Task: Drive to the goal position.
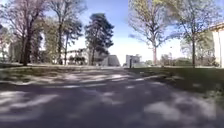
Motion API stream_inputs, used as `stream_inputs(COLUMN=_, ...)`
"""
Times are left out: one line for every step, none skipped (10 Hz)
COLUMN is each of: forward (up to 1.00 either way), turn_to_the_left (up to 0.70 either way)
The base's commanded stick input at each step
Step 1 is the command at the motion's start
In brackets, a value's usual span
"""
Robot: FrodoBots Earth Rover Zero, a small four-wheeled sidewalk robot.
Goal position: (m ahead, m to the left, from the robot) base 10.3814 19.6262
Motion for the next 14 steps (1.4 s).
stream_inputs(forward=1.00, turn_to_the_left=0.00)
stream_inputs(forward=1.00, turn_to_the_left=0.00)
stream_inputs(forward=1.00, turn_to_the_left=0.23)
stream_inputs(forward=1.00, turn_to_the_left=0.37)
stream_inputs(forward=1.00, turn_to_the_left=0.14)
stream_inputs(forward=1.00, turn_to_the_left=0.00)
stream_inputs(forward=1.00, turn_to_the_left=0.00)
stream_inputs(forward=1.00, turn_to_the_left=0.00)
stream_inputs(forward=1.00, turn_to_the_left=0.00)
stream_inputs(forward=1.00, turn_to_the_left=0.00)
stream_inputs(forward=1.00, turn_to_the_left=0.00)
stream_inputs(forward=1.00, turn_to_the_left=0.00)
stream_inputs(forward=1.00, turn_to_the_left=0.08)
stream_inputs(forward=1.00, turn_to_the_left=0.37)
